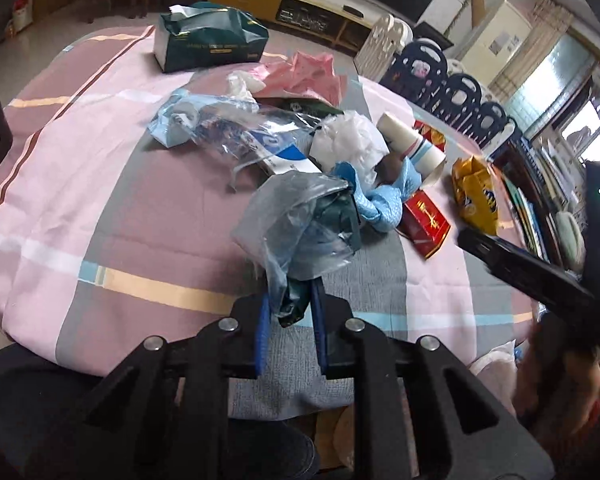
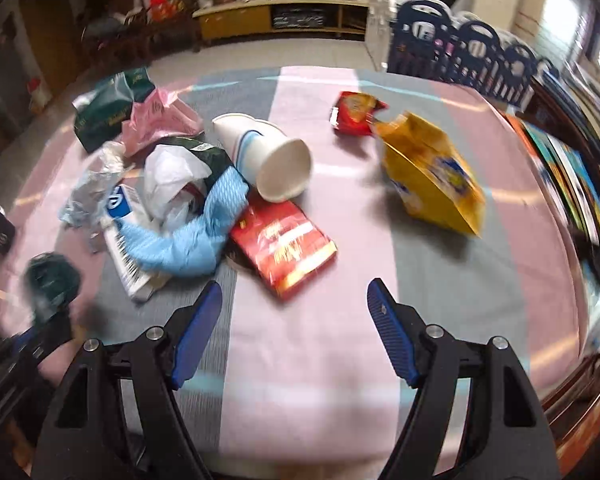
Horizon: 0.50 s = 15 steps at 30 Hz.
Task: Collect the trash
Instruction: 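Grasp the red cigarette box with the right tool while the left tool grasps a clear plastic bag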
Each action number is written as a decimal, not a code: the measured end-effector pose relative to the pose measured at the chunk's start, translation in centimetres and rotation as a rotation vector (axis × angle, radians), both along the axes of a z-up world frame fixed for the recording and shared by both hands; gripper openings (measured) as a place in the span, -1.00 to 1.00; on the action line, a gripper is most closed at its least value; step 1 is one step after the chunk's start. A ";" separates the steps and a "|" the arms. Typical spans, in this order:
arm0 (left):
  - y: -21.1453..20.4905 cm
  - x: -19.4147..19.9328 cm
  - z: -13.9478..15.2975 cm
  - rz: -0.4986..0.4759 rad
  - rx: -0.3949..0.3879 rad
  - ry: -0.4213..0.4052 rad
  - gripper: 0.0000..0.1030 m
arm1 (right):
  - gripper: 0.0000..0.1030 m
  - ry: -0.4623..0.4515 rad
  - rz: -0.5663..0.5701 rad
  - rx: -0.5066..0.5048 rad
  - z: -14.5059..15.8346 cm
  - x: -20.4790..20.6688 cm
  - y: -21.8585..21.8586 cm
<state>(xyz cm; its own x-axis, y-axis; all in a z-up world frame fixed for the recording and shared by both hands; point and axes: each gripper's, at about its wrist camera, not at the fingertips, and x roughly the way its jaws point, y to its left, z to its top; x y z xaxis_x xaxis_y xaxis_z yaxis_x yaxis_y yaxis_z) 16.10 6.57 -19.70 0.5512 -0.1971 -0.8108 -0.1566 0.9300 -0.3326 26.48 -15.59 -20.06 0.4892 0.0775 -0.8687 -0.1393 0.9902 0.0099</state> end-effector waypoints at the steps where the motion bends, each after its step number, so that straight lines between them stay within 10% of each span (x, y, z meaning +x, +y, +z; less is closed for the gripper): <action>1: 0.2 -0.1 -0.1 0.010 -0.014 -0.002 -0.62 | 0.50 0.004 0.015 -0.010 -0.4 1.0 0.5; 10: 1.1 -0.2 -0.3 0.021 -0.044 -0.008 -0.62 | 0.52 0.072 0.036 0.046 -3.5 4.9 0.8; 15: 1.3 -0.1 -0.5 0.025 -0.043 0.000 -0.62 | -0.34 0.053 0.056 0.030 -3.0 3.8 1.2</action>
<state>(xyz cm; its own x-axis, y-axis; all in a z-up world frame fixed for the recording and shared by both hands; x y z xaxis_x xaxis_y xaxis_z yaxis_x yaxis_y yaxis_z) 15.97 7.88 -20.22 0.5563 -0.2178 -0.8019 -0.1797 0.9107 -0.3720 30.24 -14.39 -23.02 0.4370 0.1297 -0.8900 -0.1933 0.9800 0.0479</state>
